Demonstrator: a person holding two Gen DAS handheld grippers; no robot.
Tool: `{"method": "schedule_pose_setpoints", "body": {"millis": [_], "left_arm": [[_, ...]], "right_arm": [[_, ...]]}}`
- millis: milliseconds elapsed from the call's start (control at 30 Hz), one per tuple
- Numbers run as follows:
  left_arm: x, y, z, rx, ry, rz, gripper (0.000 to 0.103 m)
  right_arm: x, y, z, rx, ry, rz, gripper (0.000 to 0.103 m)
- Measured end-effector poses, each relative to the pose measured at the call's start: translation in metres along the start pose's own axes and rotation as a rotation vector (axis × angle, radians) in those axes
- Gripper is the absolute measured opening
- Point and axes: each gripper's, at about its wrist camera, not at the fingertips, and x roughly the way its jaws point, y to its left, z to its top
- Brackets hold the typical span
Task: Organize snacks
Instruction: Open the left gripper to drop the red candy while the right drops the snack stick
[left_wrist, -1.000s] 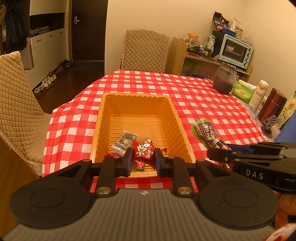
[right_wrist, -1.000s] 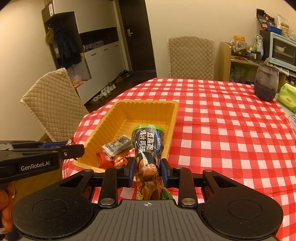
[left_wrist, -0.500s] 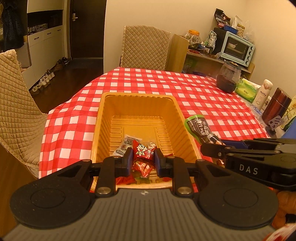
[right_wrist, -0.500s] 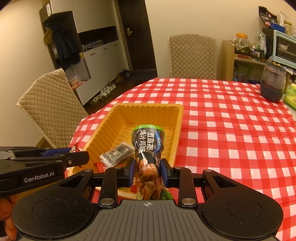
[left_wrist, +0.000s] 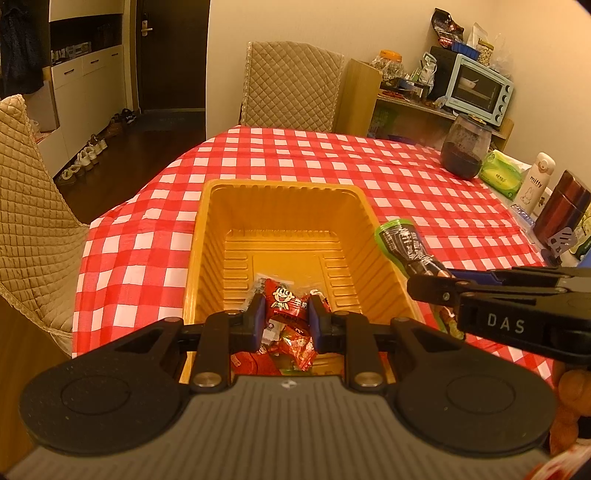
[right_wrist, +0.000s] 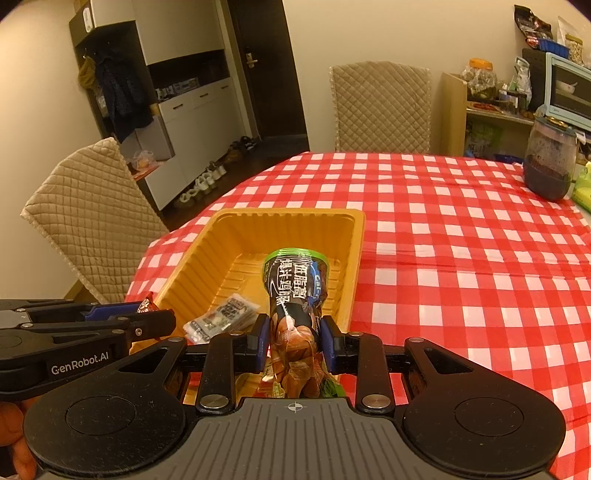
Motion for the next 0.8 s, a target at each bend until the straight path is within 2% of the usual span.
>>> {"method": "schedule_pose_setpoints", "body": {"millis": [333, 433, 800], "left_arm": [[0.018, -0.001, 0.005, 0.001, 0.011, -0.014, 0.024], [0.022, -0.001, 0.006, -0.003, 0.013, -0.003, 0.042], [0.007, 0.020, -0.005, -0.029, 0.007, 0.053, 0.044]], "right_arm": [[0.010, -0.006, 0.000, 0.012, 0.009, -0.008, 0.029], [0.011, -0.007, -0.001, 0.015, 0.012, -0.009, 0.029], [0.012, -0.005, 0.000, 0.020, 0.016, 0.000, 0.030]]}}
